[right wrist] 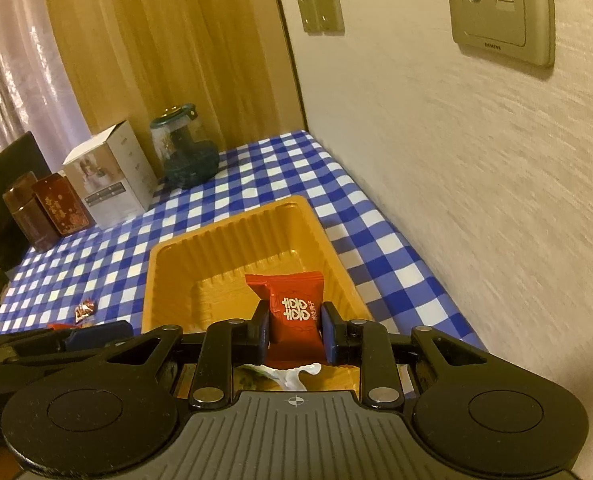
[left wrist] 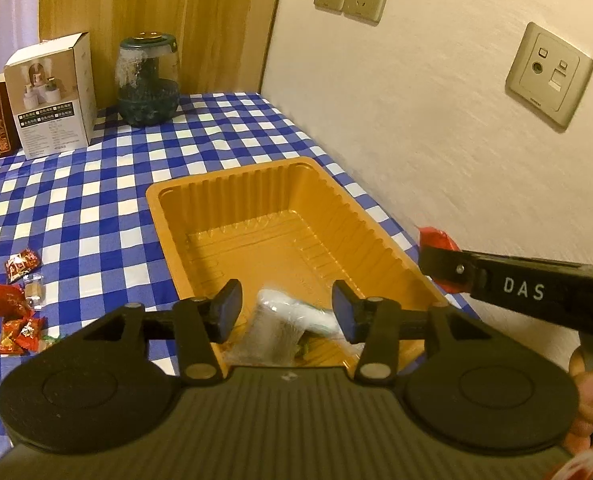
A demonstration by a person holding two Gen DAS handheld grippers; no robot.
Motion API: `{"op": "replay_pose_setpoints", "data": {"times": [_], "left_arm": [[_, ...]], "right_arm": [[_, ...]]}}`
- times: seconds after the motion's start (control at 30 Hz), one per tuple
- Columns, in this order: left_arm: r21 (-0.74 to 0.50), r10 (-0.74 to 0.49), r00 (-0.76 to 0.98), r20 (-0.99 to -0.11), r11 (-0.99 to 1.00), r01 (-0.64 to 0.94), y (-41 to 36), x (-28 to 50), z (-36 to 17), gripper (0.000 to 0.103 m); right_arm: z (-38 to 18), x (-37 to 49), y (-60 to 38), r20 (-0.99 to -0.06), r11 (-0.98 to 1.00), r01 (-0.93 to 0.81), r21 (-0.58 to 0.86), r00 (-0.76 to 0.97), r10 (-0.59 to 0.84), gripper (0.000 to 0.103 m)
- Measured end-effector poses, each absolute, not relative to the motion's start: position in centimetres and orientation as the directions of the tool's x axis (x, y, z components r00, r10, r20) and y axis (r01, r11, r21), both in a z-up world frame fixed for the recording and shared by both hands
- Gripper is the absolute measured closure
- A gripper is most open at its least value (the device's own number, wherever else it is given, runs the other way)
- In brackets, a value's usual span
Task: Organize snacks
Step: 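Open the left gripper to drop the seed bag into the tray, then open the right gripper to drop the red candy packet into the tray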
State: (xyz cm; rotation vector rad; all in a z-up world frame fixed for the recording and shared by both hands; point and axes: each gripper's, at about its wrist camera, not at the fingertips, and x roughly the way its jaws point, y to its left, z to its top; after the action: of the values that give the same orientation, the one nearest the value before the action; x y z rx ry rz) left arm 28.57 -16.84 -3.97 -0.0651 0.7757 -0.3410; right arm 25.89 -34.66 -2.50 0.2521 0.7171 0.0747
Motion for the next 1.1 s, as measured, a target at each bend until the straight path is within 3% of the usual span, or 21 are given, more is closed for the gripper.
{"op": "replay_pose_setpoints", "data": {"times": [0.93,1.0,1.07,1.1], "left_arm": [[-0.194,-0.27,0.674,-0.688,0.963,0.188,-11.8,27.0,-3.6,0.058],[-0.194,-0.267,0.674,-0.689,0.964,0.184,-11.6,27.1,-3.7,0.058],[-0.195,-0.264,0.674,-0.69,0.965,0.178,-11.3,27.0,-3.7,0.058],[-0.196,-0.261,0.675,-0.69,0.965,0.174,-11.1,26.9,-3.8,0.058]], "right_arm": [[-2.6,27.0,-32.0,-0.633,0.959,-0.041,0.281,0.743,0.217,0.076],[-2.7,27.3,-32.2,-0.628,0.948,-0.04,0.316,0.74,0.241,0.07],[-2.7,27.4,-32.7,-0.62,0.935,-0.024,0.353,0.743,0.253,0.031],[-2.7,27.3,-33.0,-0.611,0.931,-0.013,0.365,0.751,0.25,0.03]]}}
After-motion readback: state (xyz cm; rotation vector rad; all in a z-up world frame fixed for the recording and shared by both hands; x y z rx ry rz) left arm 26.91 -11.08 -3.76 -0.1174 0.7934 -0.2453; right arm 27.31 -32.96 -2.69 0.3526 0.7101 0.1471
